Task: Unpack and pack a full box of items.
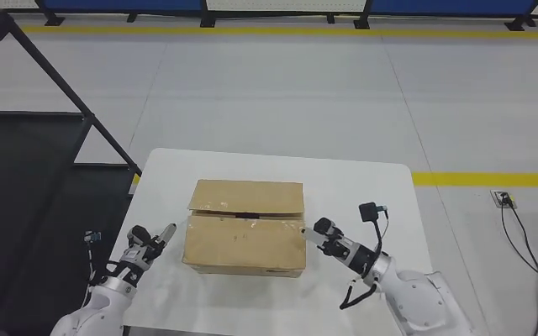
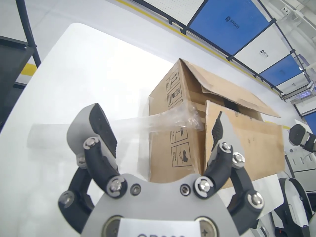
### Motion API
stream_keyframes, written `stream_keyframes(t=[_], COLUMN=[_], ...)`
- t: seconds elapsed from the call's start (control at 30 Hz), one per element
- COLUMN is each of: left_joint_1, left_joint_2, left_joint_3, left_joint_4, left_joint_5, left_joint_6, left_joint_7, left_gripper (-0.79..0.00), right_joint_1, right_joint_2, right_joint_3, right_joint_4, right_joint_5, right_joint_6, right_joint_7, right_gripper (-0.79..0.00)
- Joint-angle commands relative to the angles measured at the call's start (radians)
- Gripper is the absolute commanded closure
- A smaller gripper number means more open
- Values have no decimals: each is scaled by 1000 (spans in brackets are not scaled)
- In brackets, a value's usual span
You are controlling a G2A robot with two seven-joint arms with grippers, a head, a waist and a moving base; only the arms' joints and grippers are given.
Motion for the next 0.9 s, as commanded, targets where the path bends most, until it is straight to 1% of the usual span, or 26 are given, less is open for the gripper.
stream_keyframes(t=[0.0,0.1,0.23,0.3,0.43,0.6,0.8,0.87], left_joint_1=[-15,-36,-51,-57,-61,-59,-29,-17], left_joint_2=[0,2,3,4,6,8,14,18], left_joint_3=[-1,-3,-7,-12,-20,-19,-21,-26], left_joint_4=[1,8,25,31,35,23,-28,-36], left_joint_5=[-42,-92,-130,-154,-169,-176,-154,-154], left_joint_6=[4,8,22,22,21,16,-56,-109], left_joint_7=[-32,-82,-113,-133,-148,-156,-185,-229], left_gripper=[-785,-785,-785,-785,-785,-785,-785,-785], right_joint_1=[21,63,121,141,179,179,149,139], right_joint_2=[-2,-6,-13,-17,-17,-10,10,18], right_joint_3=[-14,-33,-65,-83,-89,-67,-28,-19], right_joint_4=[32,92,168,196,243,242,203,187], right_joint_5=[8,36,72,127,253,393,559,585], right_joint_6=[-6,-9,1,-12,-60,-133,-198,-213], right_joint_7=[-5,8,29,61,166,300,544,623], right_gripper=[-785,-785,-785,-785,-785,-785,-785,-785])
